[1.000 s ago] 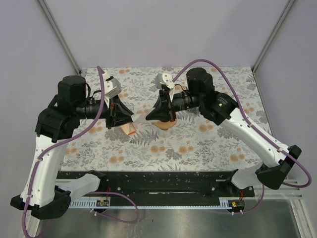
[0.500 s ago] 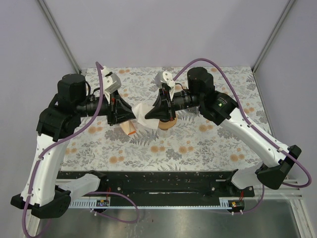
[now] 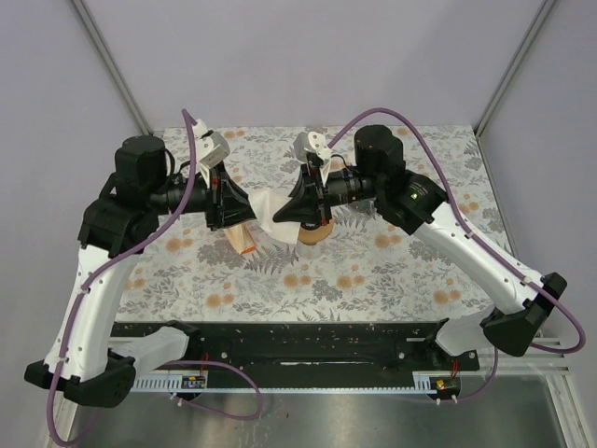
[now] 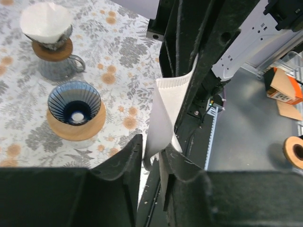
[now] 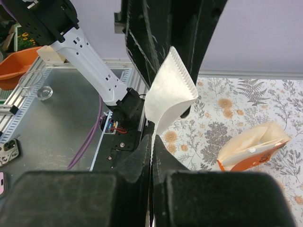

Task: Place the coffee filter in the dripper
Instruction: Adjust the coffee filter.

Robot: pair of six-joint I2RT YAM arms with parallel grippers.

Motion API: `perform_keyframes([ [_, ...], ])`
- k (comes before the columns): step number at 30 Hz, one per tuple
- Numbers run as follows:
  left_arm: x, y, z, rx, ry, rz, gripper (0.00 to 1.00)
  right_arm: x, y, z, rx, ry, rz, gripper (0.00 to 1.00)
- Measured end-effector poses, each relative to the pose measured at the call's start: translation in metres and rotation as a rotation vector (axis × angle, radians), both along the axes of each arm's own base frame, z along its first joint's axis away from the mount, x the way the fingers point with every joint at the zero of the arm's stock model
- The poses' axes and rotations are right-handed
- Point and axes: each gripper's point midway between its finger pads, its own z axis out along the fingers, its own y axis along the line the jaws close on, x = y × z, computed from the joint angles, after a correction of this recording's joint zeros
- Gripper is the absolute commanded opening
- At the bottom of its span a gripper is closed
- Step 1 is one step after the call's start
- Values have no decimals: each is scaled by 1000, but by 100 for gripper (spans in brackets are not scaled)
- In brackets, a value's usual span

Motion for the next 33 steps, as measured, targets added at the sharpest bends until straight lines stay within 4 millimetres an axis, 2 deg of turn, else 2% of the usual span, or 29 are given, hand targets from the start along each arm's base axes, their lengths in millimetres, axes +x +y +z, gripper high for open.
perform_keyframes([
  [3,0,-3,-10,-7,53,-15,1,-1,1,0,3,7,14,0],
  [4,1,-4,-13,-7,70,-17,0,-1,2,-1,4,9,18,4],
  [9,4,-5,-13,-14,80,-12,0,7,4,-5,-9,20,-19,55],
  [11,7,-4,-11,-19,88,7,0,18,5,-8,-20,12,-85,68],
  [12,9,-2,-12,-19,95,26,0,25,4,-10,-28,12,-125,71],
  [15,26,10,-14,-15,129,141,0,59,0,-18,-60,-6,-317,71],
  [18,51,31,-19,-19,181,309,0,94,-11,-22,-88,-31,-523,70],
  [22,71,50,-31,-18,250,467,0,116,-19,-21,-95,-67,-671,71],
  [25,80,60,-35,-20,289,563,0,113,-9,-16,-81,-144,-722,71],
  [28,86,67,-37,-26,315,633,0,87,24,-12,-60,-227,-681,56],
  [30,89,70,-38,-29,329,668,0,73,45,-16,-57,-254,-643,54],
  [33,92,74,-40,-31,343,707,0,80,63,-27,-78,-266,-647,53],
])
